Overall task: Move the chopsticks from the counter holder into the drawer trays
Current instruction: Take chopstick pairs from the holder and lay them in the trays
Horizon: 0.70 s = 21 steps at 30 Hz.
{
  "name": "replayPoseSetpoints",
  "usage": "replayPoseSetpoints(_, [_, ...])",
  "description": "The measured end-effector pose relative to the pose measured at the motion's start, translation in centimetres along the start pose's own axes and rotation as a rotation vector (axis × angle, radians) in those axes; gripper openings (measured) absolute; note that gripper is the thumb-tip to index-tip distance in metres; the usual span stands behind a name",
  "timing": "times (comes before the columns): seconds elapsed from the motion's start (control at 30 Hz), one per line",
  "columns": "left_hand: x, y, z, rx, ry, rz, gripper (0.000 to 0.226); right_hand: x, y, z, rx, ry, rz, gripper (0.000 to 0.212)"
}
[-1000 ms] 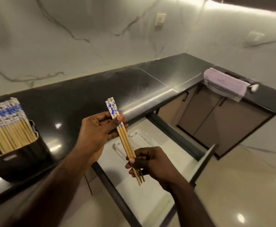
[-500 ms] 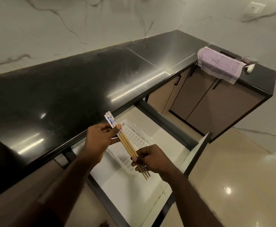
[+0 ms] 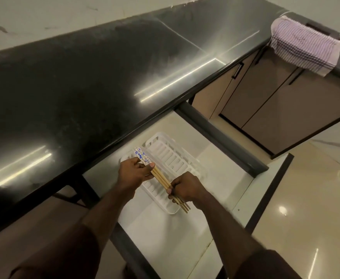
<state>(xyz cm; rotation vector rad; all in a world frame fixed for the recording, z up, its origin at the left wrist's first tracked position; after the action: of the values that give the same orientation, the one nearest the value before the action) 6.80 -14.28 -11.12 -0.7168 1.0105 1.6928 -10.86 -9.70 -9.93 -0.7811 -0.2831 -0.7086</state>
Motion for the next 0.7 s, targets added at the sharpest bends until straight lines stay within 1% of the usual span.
replayPoseSetpoints(0.07, [0.7,-0.6,-0.8,-0.056,0.003,-0.069,0.024,0.1,0.3,-1.5,0.004,-0.003,0.036,0.018])
replayPoseSetpoints(0.13, [1.0,-1.1,-1.4,-0.11,0.036,-0.205,0.022,0.4,0.7,-2.7,0.017,-0.017,0.07,0.015])
replayPoseSetpoints(0.2, [0.7,-1.3,-1.8,-0.153,0.095,-0.399,0.025,0.5,1.4,-3.9,0.026,-0.017,0.089,0.013])
replayPoseSetpoints(0.3, [-0.2,-1.2,-2.0,-0.217,0.224,-0.761,0.035,0.2,2.5,-5.3,0.028,0.002,0.082,0.016])
replayPoseSetpoints(0.4, [-0.5,-0.9,-1.7,-0.274,0.305,-0.986,0.044,-0.3,3.7,-6.4,0.028,0.01,0.114,0.016])
replayPoseSetpoints(0.53, [0.3,-0.3,-1.2,-0.24,0.393,-1.177,0.045,-1.3,4.8,-7.0,0.029,0.035,0.146,0.015])
replayPoseSetpoints(0.63, [0.8,0.7,-1.3,-0.158,0.489,-1.425,0.035,-1.6,5.5,-7.4,0.011,0.044,0.168,0.012])
replayPoseSetpoints(0.7, [1.8,0.9,-2.0,-0.088,0.438,-1.57,0.03,-1.5,6.0,-7.6,0.002,0.041,0.208,0.01])
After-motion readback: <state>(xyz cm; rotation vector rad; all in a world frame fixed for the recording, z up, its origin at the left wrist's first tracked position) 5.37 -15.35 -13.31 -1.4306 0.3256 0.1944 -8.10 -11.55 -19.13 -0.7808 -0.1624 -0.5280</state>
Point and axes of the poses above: each hand's wrist, its own z-axis away from the middle knuckle, its own y-axis out of the palm, x = y × z, the point moved 8 cm from there along -z, towards the middle knuckle, and after that the axes turned 12 degrees about z, right-handed, at the moved point
